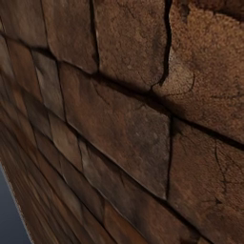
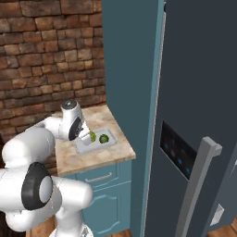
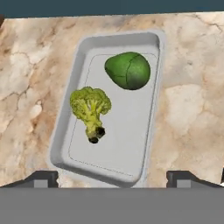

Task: Take the avocado and broccoli out of the freezer and place them in the tupperware container on the counter. Then put the tupperware containing the vegetables back in the freezer.

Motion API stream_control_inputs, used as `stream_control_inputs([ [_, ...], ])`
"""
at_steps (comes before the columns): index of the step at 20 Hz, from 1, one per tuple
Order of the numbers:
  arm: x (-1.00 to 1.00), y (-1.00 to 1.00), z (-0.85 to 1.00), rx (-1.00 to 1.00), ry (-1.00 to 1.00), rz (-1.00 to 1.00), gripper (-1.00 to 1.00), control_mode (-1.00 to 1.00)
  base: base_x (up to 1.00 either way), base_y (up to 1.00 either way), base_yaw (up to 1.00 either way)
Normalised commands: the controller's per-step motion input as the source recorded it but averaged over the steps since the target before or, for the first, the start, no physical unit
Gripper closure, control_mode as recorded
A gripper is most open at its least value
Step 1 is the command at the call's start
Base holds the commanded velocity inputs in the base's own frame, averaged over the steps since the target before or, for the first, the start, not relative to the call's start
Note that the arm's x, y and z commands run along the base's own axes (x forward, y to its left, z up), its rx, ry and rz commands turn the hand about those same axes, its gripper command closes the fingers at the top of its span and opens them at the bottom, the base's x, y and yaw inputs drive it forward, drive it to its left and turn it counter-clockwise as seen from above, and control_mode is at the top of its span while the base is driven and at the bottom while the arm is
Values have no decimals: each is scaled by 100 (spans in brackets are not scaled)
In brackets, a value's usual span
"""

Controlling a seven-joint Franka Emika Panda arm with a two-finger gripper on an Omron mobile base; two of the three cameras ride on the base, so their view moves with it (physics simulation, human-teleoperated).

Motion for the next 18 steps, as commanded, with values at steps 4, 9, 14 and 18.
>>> stream_control_inputs([
  [4,-69,21,33,34,4,-71,-100,-100,0,0,0],
  [9,-17,49,29,20,0,-71,-100,-100,0,0,0],
  [14,0,46,24,23,5,-67,-100,-100,0,0,0],
  [18,27,7,9,32,14,-55,-100,-100,0,0,0],
])
